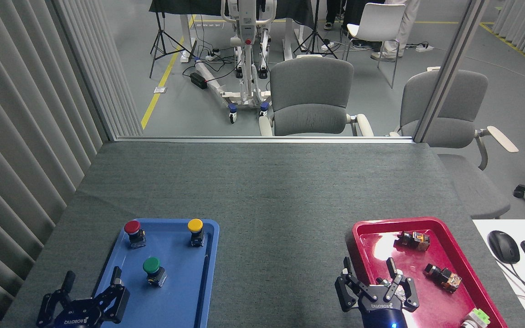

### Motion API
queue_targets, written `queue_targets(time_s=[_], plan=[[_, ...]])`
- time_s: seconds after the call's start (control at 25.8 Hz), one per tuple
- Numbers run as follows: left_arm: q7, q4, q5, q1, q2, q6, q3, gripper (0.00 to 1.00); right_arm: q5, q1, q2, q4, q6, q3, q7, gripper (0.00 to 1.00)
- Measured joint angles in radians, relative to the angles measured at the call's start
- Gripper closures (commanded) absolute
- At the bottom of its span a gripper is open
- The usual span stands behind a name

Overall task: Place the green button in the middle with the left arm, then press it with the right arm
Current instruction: 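Open the left hand and move it toward the green button on the blue tray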

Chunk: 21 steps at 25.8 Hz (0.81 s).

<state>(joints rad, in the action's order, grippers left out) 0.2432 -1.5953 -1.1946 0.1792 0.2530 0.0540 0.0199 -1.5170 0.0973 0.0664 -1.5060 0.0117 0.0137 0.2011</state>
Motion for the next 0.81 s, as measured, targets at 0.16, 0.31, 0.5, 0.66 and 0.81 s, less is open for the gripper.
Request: queue_targets(time_s=[0.16, 0.31, 0.5, 0.66, 0.81], plan=[[-0.004, 0.008, 0.002, -0.015, 0.004, -0.024, -0.002, 0.0, 0.001, 0.0, 0.0, 0.0, 0.0, -0.002, -0.003, 0.01], [-0.006, 0.027, 0.003, -0.026, 0.007, -0.084, -0.004, 0.0, 0.002, -0.001, 0.0, 0.0, 0.0, -0.005, -0.006, 0.01], [-0.008, 0.025, 0.002, -0.027, 0.014, -0.137, -0.002, 0.0, 0.003, -0.001, 0.0, 0.008, 0.0, -0.005, -0.006, 0.01], [-0.008, 0.018, 0.001, -0.027, 0.012, -0.145, 0.001, 0.0, 0.003, -0.001, 0.0, 0.011, 0.0, -0.006, -0.01, 0.01], [-0.008, 0.018, 0.001, -0.025, 0.012, -0.139, 0.004, 0.0, 0.002, -0.003, -0.001, 0.012, -0.01, -0.006, -0.007, 0.01]])
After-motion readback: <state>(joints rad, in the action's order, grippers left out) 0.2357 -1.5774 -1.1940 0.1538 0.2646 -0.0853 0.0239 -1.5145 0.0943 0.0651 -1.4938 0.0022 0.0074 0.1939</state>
